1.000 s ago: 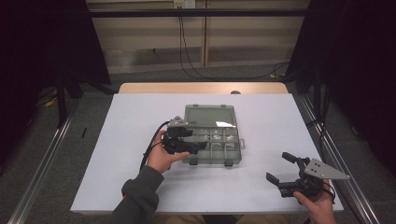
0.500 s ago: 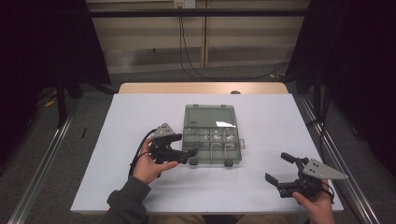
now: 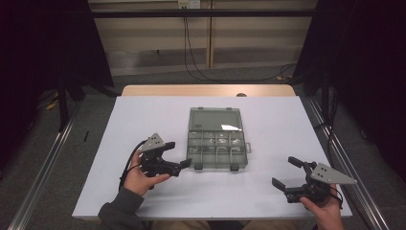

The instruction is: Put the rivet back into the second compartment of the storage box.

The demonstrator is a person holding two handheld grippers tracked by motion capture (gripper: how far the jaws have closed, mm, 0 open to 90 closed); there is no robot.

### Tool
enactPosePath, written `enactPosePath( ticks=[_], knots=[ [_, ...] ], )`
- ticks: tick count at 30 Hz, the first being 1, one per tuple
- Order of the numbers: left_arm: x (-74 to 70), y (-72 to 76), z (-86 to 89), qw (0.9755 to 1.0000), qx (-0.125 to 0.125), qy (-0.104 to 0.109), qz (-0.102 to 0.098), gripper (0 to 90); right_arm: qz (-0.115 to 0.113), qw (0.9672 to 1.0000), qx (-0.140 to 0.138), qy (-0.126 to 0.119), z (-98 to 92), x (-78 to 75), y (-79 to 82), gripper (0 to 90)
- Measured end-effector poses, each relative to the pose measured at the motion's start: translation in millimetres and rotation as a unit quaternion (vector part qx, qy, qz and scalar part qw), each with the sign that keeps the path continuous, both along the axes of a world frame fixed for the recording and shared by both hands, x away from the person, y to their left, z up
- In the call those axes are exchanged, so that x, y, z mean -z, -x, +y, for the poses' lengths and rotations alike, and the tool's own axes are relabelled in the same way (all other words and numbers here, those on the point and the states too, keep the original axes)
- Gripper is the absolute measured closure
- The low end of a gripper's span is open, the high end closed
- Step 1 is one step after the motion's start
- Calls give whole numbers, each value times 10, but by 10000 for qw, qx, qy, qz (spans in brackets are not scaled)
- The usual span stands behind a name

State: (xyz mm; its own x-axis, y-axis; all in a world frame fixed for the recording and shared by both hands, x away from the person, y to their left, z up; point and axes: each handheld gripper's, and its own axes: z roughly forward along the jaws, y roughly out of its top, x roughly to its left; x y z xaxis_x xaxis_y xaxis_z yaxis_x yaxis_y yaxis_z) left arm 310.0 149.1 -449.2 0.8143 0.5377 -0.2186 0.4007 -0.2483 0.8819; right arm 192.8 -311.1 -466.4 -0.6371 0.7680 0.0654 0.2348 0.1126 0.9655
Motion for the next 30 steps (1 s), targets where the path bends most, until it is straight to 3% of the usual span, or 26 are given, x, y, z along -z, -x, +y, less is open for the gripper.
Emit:
enactPosePath(
  ticks=[15, 22, 30],
  knots=[
    [5, 157, 446, 9993, -300, 143, -144, 41, -13, 10000, 22, -15, -15, -4, 3, 23],
    [-8, 244, 698, 9979, -533, 243, -259, 36, -22, 10000, 33, -10, -24, -7, 2, 23],
    [45, 299, 862, 9973, -665, 238, -198, 36, -24, 10000, 31, -1, -26, -7, 2, 23]
  ],
)
